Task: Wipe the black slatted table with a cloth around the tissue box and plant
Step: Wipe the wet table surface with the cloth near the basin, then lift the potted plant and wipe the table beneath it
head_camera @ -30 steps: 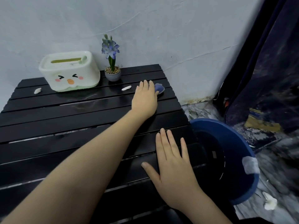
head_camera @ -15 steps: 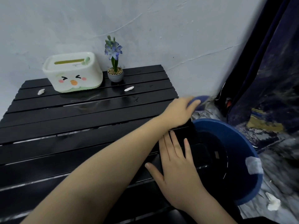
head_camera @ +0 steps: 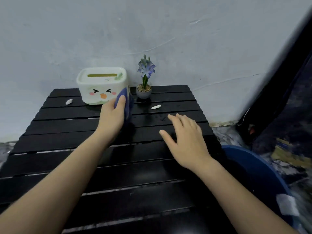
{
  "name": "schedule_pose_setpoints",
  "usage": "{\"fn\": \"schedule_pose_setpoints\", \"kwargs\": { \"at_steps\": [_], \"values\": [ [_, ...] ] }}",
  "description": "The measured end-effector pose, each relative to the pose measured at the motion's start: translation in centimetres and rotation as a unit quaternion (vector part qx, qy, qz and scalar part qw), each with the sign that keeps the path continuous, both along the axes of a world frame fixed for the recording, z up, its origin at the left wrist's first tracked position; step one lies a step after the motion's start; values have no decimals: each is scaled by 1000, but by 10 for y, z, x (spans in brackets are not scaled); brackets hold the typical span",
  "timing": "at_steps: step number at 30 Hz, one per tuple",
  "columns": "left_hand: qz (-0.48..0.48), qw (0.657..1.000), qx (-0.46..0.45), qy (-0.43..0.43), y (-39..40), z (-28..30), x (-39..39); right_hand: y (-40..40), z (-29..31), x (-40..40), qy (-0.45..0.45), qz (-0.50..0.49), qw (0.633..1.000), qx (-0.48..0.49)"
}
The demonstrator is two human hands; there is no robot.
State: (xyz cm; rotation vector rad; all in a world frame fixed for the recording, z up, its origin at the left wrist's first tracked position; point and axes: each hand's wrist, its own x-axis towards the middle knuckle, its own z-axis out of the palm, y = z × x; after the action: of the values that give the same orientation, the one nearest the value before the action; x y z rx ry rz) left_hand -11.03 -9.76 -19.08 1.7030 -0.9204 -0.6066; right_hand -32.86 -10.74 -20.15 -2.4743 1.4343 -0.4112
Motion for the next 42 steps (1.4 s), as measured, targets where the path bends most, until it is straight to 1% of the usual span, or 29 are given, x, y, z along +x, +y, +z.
{"fn": "schedule_pose_setpoints", "kwargs": {
  "at_steps": [1, 3, 5, 7, 9, 11, 13, 16, 18, 20, 22, 23, 24, 26, 28, 30, 32, 33, 34, 35, 37, 39, 40, 41, 42],
  "values": [
    [6, 998, 2, -56, 5, -2, 11, -19, 0, 15, -6, 10, 1000, -16],
    [5, 990, 27, -140, 11, -9, 27, -59, 0, 43, 0, 37, 999, -26],
    [-22, 976, 60, -206, 13, -25, 36, -94, 1, 67, 7, 64, 998, -1],
    [-53, 953, 101, -280, 13, -47, 40, -123, 1, 87, 8, 80, 996, 38],
    [-38, 919, 149, -363, 12, -64, 37, -142, -3, 102, 12, 90, 993, 73],
    [-10, 904, 159, -396, 6, -70, 30, -155, -10, 112, 7, 114, 989, 91],
    [-8, 906, 160, -391, -2, -66, 19, -163, -16, 118, -25, 136, 986, 93],
    [-35, 912, 162, -375, -15, -62, -2, -172, -19, 119, -74, 132, 986, 70],
    [-62, 910, 152, -381, -24, -63, -21, -178, -16, 114, -78, 133, 987, 49],
    [-109, 907, 136, -383, -32, -64, -41, -185, -8, 106, -70, 137, 988, 21],
    [-148, 911, 119, -365, -37, -58, -58, -193, 5, 95, -66, 130, 989, 0],
    [-150, 919, 113, -347, -39, -53, -63, -197, 11, 88, -69, 125, 990, -7],
    [-137, 931, 110, -322, -41, -45, -64, -201, 18, 81, -72, 120, 990, -14],
    [-67, 951, 92, -288, -52, -34, -57, -206, 28, 68, -76, 114, 990, -25],
    [4, 957, 80, -279, -70, -36, -42, -210, 35, 58, -74, 116, 990, -26],
    [24, 944, 114, -309, -89, -51, -32, -212, 38, 52, -75, 124, 989, -13],
    [8, 908, 178, -379, -101, -65, -40, -213, 40, 49, -79, 128, 989, -5],
    [-9, 894, 176, -412, -103, -68, -49, -214, 40, 48, -84, 129, 988, -4],
    [-34, 888, 152, -432, -103, -69, -60, -215, 41, 47, -89, 131, 987, -4],
    [-67, 892, 112, -433, -102, -69, -71, -216, 43, 47, -92, 134, 987, -6],
    [-168, 901, 34, -398, -94, -64, -90, -218, 47, 46, -97, 138, 986, -8],
    [-268, 914, 2, -304, -83, -55, -99, -219, 51, 45, -99, 143, 985, -12],
    [-280, 926, -4, -253, -82, -47, -97, -219, 53, 44, -99, 146, 984, -15],
    [-252, 942, -12, -221, -86, -41, -90, -219, 55, 44, -101, 148, 984, -19],
    [-198, 957, -16, -213, -94, -36, -81, -219, 57, 43, -105, 149, 983, -22]
  ]
}}
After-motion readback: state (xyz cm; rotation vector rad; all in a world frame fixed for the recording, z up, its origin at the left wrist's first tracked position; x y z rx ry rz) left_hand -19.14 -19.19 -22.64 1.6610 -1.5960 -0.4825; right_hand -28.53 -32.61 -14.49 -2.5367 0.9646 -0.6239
